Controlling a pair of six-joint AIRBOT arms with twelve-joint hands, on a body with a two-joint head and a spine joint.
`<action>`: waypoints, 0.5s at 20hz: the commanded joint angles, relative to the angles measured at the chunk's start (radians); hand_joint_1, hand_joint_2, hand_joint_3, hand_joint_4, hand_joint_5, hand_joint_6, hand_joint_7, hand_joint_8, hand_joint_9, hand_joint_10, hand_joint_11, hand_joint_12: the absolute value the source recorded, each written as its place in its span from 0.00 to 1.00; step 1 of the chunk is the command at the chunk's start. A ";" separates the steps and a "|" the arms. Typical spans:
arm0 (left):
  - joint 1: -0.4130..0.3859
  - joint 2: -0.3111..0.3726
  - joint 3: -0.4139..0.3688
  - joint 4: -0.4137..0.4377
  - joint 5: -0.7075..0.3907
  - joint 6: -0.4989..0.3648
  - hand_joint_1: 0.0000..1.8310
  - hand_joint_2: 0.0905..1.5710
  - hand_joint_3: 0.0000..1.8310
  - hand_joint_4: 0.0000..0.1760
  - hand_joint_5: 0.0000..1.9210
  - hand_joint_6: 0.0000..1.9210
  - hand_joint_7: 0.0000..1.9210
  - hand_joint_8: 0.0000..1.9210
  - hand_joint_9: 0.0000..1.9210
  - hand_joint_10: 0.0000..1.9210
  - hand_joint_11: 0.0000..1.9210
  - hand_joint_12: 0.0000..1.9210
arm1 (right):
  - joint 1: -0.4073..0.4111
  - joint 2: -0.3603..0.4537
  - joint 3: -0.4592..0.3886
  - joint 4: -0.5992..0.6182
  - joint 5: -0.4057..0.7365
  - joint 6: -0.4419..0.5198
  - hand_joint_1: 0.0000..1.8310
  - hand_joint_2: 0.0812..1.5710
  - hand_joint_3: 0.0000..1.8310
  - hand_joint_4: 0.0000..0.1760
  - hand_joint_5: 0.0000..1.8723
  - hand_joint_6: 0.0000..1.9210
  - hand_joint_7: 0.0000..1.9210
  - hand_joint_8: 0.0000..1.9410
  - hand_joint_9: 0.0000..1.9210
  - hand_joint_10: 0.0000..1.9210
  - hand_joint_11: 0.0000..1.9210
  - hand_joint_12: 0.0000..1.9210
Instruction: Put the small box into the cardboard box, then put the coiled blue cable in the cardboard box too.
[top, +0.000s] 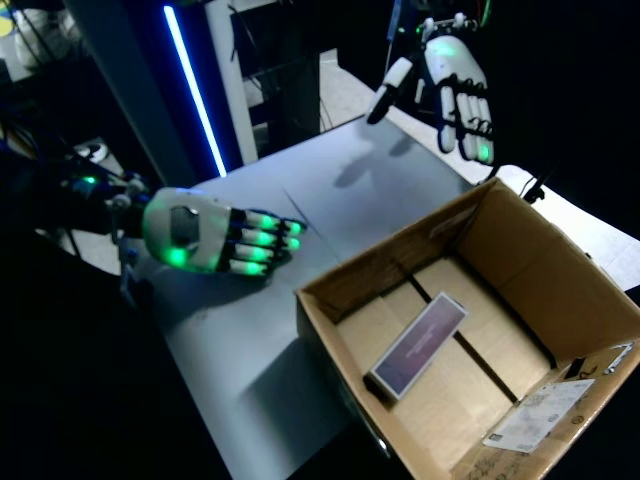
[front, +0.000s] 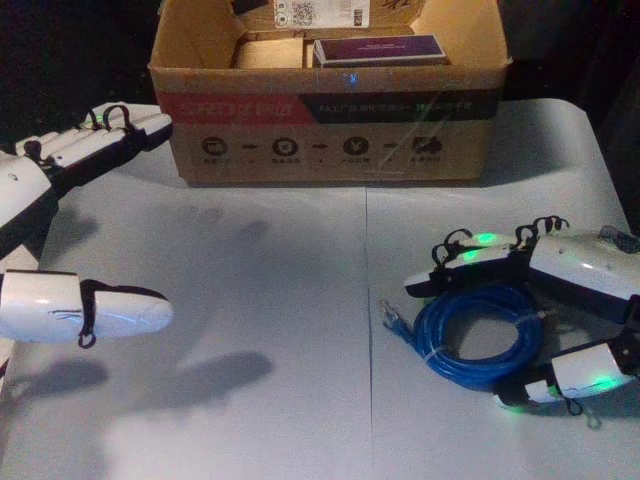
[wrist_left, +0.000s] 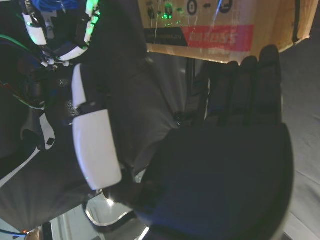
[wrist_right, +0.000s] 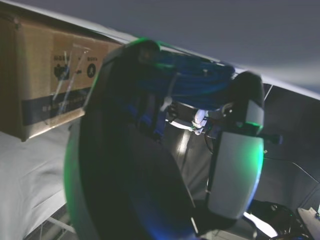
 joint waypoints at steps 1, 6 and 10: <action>-0.005 -0.006 0.007 0.002 -0.123 -0.010 0.30 0.52 0.00 1.00 0.06 0.00 0.06 0.00 0.06 0.00 0.08 0.04 | 0.000 -0.008 0.005 -0.013 -0.014 -0.011 0.65 0.81 0.00 0.00 0.39 0.59 0.31 0.87 0.32 0.99 0.41 0.98; -0.002 -0.011 0.009 0.002 -0.123 -0.013 0.31 0.52 0.00 1.00 0.06 0.00 0.07 0.00 0.07 0.00 0.09 0.04 | 0.000 -0.013 0.011 -0.013 -0.015 -0.011 0.70 0.86 0.02 0.00 0.40 0.93 0.27 0.93 0.45 1.00 0.55 1.00; 0.003 -0.012 0.011 0.002 -0.127 -0.019 0.31 0.52 0.00 1.00 0.07 0.00 0.07 0.00 0.07 0.00 0.09 0.05 | 0.053 0.002 0.015 -0.017 -0.014 -0.011 0.83 0.83 0.01 0.00 0.34 1.00 0.31 1.00 0.50 1.00 0.67 1.00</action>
